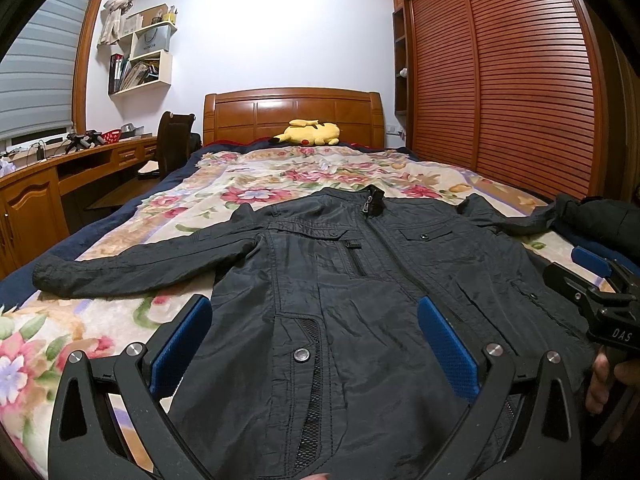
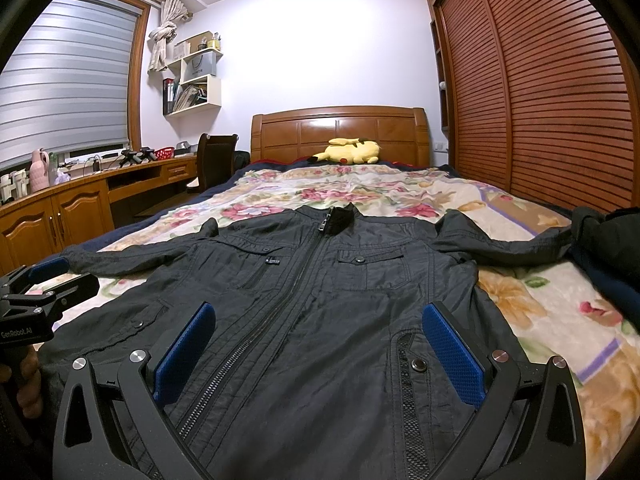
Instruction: Fold large clothes
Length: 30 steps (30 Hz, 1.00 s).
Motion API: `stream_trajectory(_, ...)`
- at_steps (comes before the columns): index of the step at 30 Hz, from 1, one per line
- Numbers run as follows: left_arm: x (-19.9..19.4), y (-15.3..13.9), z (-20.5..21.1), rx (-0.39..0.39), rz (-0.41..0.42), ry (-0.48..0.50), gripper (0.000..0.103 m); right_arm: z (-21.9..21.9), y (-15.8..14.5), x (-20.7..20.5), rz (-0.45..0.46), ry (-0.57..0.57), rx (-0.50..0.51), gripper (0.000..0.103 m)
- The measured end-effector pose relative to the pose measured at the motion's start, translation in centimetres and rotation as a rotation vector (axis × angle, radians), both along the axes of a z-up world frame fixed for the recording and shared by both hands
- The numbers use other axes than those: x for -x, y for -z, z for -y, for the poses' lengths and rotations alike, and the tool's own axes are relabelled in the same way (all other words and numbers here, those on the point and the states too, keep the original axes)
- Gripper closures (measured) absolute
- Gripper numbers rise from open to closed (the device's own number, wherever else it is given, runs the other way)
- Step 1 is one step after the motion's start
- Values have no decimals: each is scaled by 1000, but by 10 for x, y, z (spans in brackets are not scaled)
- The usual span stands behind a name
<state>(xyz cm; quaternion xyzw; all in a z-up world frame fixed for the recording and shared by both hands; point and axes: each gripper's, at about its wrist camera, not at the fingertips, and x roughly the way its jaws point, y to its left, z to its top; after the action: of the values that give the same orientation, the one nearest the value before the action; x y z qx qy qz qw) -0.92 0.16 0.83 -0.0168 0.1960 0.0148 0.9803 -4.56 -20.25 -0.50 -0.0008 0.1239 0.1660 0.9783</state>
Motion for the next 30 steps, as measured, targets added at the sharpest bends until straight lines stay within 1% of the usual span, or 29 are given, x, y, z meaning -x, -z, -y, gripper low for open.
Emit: stream_trajectory(30, 1, -1, -3, -4, -5, -6, 0, -4, 3, 1, -2, -9, 8, 0)
